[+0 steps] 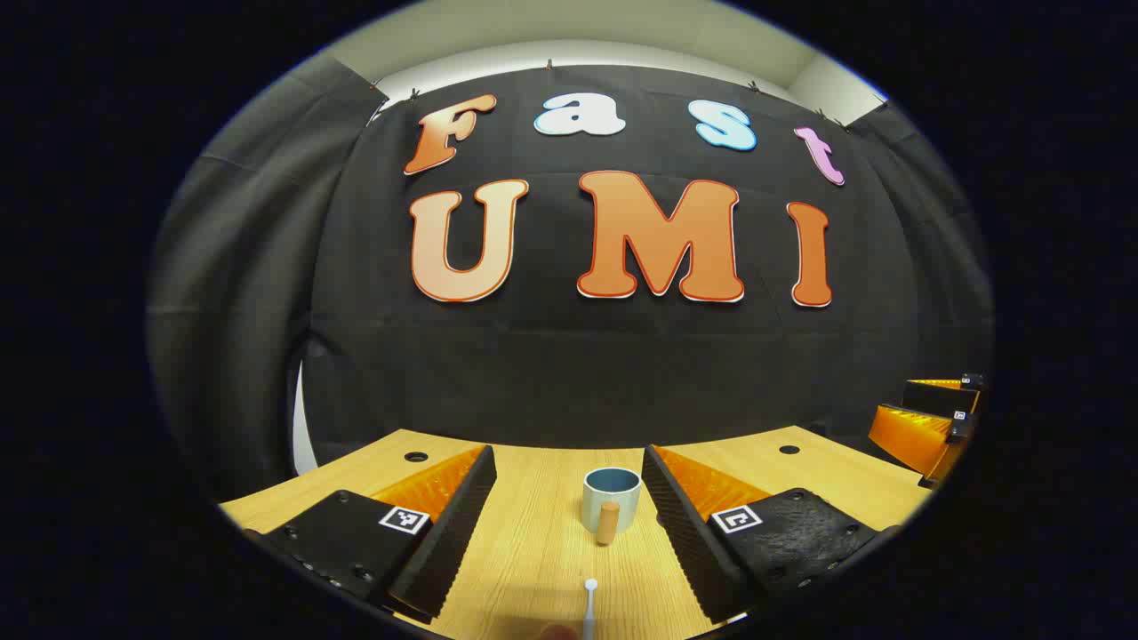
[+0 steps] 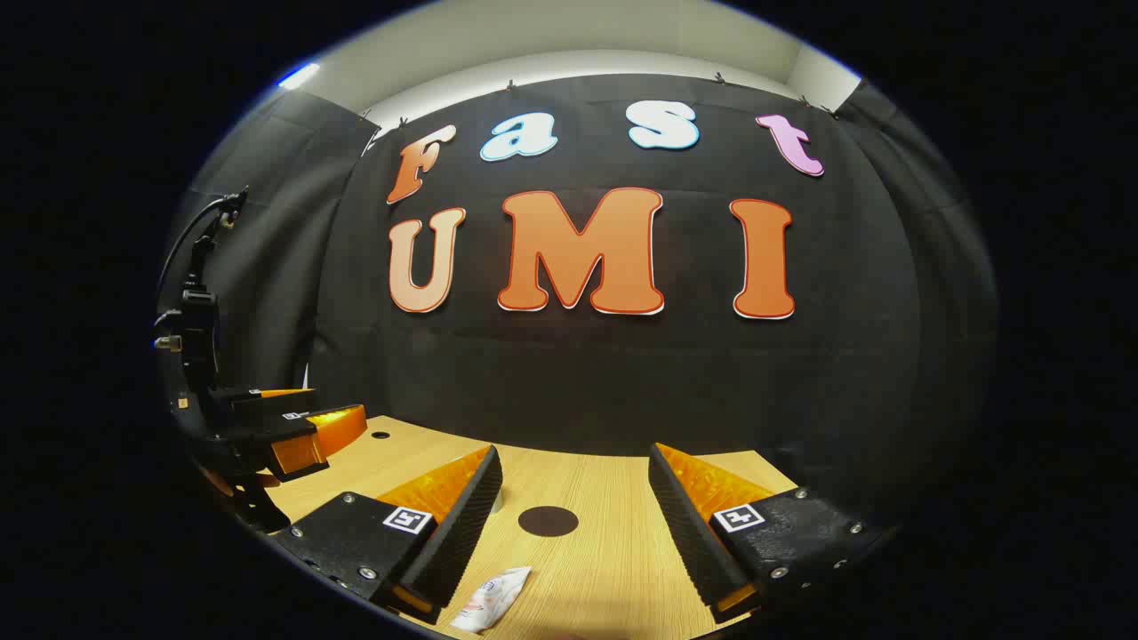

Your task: Put the toothbrush and toothpaste on the desktop into the cup, then pick up the cup and place it on the coaster on the desktop.

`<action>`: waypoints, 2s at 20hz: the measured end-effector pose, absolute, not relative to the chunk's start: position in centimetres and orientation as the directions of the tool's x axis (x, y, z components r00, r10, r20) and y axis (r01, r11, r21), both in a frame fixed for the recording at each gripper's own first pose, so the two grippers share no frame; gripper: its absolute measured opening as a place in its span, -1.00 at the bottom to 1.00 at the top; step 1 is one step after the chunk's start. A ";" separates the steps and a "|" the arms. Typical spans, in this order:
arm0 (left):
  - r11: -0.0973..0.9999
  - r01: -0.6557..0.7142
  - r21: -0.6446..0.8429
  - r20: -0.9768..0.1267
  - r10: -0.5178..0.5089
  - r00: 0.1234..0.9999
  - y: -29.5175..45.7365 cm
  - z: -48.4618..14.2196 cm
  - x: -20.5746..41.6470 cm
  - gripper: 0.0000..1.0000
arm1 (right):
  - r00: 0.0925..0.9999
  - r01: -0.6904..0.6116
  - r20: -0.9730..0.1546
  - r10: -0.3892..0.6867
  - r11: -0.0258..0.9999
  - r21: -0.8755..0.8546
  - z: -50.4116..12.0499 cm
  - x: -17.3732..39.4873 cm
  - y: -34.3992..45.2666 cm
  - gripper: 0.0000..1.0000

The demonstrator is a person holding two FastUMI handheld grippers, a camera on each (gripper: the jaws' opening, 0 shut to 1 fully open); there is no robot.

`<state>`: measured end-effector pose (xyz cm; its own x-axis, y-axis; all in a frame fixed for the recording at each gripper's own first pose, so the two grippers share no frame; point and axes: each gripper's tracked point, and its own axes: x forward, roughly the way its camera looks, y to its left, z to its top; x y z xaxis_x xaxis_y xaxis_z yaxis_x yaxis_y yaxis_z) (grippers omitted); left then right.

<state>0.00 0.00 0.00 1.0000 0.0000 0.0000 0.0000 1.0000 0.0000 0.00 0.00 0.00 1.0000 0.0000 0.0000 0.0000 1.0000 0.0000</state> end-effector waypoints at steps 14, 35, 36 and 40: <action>1.000 -0.020 0.022 -0.013 0.021 1.000 0.3 -0.9 -0.6 0.98 | 0.995 -0.031 -0.099 0.030 0.999 -0.010 -3.9 0.1 1.5 0.99; 0.997 0.065 0.041 -0.485 -0.036 0.874 0.3 -17.9 -1.6 0.98 | 0.831 -0.172 -0.537 0.143 0.985 -0.004 -19.9 -0.5 8.4 0.92; 0.997 0.066 0.038 -0.500 -0.038 0.865 0.3 -18.5 -1.8 0.98 | 0.825 -0.169 -0.550 0.134 0.986 -0.012 -20.2 -0.3 8.6 0.91; 0.996 0.079 0.032 -0.545 -0.049 0.837 0.3 -20.3 -2.1 0.98 | 0.784 -0.163 -0.609 0.124 0.987 -0.009 -22.2 -0.5 9.7 0.69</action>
